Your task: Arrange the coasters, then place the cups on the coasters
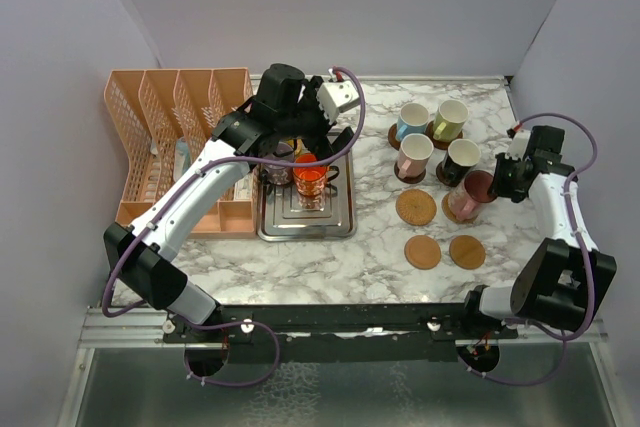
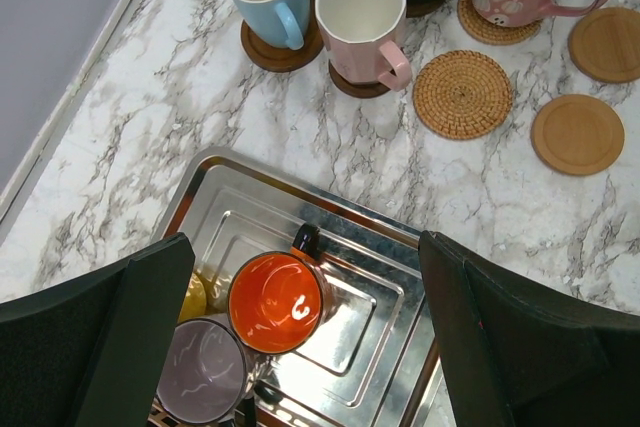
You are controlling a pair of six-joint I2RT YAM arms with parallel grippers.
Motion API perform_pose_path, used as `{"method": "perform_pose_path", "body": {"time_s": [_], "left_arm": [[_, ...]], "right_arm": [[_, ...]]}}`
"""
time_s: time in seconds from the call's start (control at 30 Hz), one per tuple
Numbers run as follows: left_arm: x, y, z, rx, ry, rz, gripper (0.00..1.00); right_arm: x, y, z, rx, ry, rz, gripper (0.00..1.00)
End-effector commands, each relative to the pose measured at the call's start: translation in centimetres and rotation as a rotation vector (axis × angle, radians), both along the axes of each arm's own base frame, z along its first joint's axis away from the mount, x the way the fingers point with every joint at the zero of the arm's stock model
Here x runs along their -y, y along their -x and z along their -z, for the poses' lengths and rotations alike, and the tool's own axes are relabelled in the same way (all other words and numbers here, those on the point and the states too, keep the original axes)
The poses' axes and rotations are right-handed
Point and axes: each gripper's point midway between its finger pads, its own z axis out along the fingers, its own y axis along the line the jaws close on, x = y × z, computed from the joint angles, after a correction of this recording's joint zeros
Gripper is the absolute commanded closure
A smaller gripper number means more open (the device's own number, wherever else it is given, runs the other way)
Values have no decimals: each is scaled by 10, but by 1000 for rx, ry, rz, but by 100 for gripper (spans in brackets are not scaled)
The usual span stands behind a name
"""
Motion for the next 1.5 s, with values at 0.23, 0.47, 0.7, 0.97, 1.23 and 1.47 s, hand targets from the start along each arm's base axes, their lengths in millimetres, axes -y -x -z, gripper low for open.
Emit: {"method": "perform_pose_path", "body": {"time_s": [0.23,0.47,0.7,0.97,1.23,1.47], "left_arm": [[-6,4,-11,43,9,-2,1],[-6,4,-11,43,8,-3,1],[-6,4,-10,41,6,-5,1],[-7,4,-12,45,5,-7,1],[-7,4,-10,44,2,-5,1],[-8,4,-9,43,-2,-8,1]], "right_arm": [[4,-21,-20,96,5,-25,99],[0,-22,-16,80,-16,-40,99],[1,-22,-14,76,-16,-40,99],[0,-20,-13,72,-14,-43,96],[-2,-20,-17,79,-22,-49,87],[-3,-21,-20,86,-29,-54,83]]}}
